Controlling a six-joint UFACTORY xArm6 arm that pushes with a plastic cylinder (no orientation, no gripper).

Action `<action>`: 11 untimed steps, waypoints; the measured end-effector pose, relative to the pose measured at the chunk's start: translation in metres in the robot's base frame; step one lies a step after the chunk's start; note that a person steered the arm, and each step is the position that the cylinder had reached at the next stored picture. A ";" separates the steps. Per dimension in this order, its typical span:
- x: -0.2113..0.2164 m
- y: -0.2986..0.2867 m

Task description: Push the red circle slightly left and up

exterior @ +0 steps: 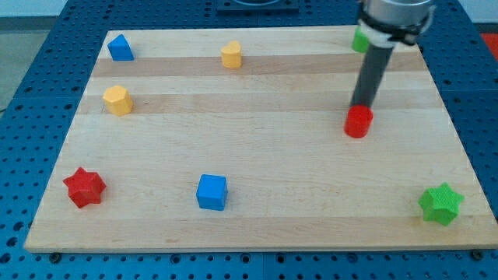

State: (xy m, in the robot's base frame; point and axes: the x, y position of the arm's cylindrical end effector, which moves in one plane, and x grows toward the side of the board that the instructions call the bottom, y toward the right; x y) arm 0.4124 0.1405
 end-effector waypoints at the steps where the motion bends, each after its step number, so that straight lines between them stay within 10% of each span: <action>1: -0.001 0.043; 3: 0.058 0.099; 5: 0.045 -0.003; 11: 0.039 -0.015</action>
